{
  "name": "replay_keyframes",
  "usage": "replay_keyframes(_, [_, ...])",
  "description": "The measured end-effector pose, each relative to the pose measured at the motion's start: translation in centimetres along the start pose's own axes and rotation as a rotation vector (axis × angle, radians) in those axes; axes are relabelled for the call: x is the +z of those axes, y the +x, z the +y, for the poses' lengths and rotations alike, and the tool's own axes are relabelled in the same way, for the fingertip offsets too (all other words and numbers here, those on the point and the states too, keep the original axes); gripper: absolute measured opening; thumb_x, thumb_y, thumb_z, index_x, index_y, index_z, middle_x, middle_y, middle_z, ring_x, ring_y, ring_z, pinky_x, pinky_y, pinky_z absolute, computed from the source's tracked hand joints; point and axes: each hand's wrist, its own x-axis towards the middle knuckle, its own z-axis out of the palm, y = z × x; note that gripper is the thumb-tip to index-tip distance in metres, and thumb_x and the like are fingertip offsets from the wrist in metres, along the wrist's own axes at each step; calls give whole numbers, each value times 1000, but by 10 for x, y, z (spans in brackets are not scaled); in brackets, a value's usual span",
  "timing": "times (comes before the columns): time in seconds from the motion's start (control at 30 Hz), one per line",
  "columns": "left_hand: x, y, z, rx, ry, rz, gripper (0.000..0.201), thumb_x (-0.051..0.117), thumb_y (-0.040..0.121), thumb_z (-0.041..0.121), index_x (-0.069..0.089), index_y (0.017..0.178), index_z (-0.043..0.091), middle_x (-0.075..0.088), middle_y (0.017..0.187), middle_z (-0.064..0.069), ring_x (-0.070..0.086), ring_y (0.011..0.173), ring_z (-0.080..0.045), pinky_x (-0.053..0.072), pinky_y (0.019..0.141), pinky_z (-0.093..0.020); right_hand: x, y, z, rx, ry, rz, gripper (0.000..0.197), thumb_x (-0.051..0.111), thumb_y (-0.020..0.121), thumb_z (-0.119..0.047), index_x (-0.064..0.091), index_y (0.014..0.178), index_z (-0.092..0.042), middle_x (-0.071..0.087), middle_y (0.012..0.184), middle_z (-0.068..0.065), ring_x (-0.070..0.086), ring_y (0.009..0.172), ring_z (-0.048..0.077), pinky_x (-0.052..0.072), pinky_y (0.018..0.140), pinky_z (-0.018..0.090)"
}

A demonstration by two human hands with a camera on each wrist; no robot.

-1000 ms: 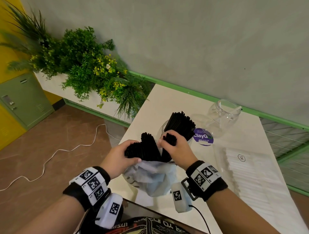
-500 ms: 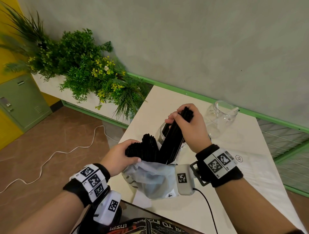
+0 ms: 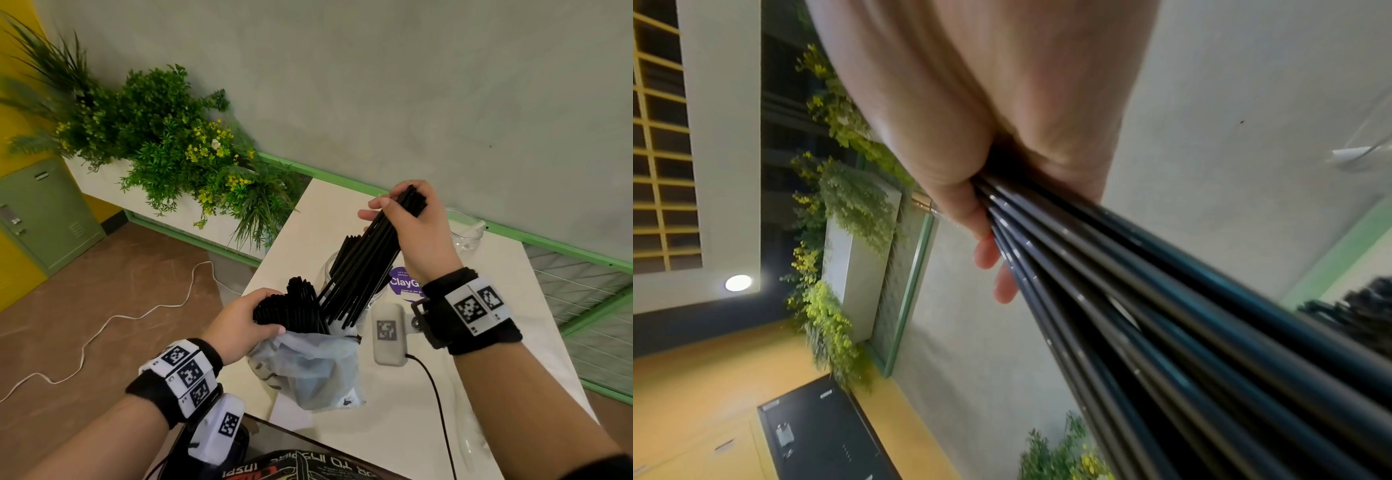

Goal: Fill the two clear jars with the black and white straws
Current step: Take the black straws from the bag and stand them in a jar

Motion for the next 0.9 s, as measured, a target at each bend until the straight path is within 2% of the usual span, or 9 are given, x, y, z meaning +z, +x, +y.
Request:
replay_keyframes(0.17, [0, 0, 2, -10, -4, -8, 44, 77, 77, 12, 58, 111, 33, 67, 102, 11, 62, 96, -5, 51, 86, -28, -15, 7, -5, -9, 73, 60, 14, 52, 94, 2, 45, 94, -11, 64, 89, 16, 70, 87, 37, 53, 77, 57])
replay_keyframes(0.27, [0, 0, 3, -11, -13, -13, 43, 76, 78, 11, 57, 109, 34, 67, 102, 11, 62, 94, -1, 52, 84, -26, -22, 7, -5, -1, 88, 85, 13, 51, 95, 1, 46, 94, -12, 64, 92, 16, 69, 89, 37, 53, 79, 57])
replay_keyframes(0.43, [0, 0, 4, -9, -11, -14, 44, 76, 78, 12, 56, 107, 38, 67, 103, 12, 61, 95, -1, 51, 84, -27, -34, 9, -5, 1, 97, 134, 14, 51, 94, 1, 46, 93, -13, 64, 92, 14, 69, 89, 37, 54, 80, 55])
replay_keyframes(0.6, [-2, 0, 3, -7, -2, -20, 44, 76, 78, 13, 54, 103, 43, 66, 102, 14, 61, 96, -1, 51, 84, -26, -43, 13, -6, -21, 128, 218, 15, 52, 93, 1, 46, 92, -13, 64, 89, 12, 70, 86, 35, 56, 75, 48])
replay_keyframes(0.67, [-2, 1, 3, -9, -7, -22, 44, 76, 78, 12, 55, 104, 41, 66, 103, 13, 60, 96, -1, 51, 82, -22, -47, 15, -8, -65, 149, 277, 16, 52, 93, 2, 46, 91, -13, 64, 88, 11, 70, 86, 35, 55, 74, 47])
replay_keyframes(0.77, [-1, 1, 4, -12, -15, -22, 43, 75, 79, 10, 56, 110, 33, 65, 103, 13, 59, 95, 4, 47, 75, -9, -45, 18, -11, -155, 143, 347, 17, 51, 92, 2, 46, 90, -14, 63, 92, 14, 70, 87, 37, 52, 81, 52])
replay_keyframes(0.9, [0, 2, 6, -10, 0, -24, 44, 75, 79, 11, 56, 114, 31, 64, 103, 14, 58, 93, 6, 45, 72, -5, -24, 16, -1, -239, 50, 367, 19, 49, 92, 2, 46, 89, -16, 63, 92, 13, 71, 84, 31, 54, 86, 45])
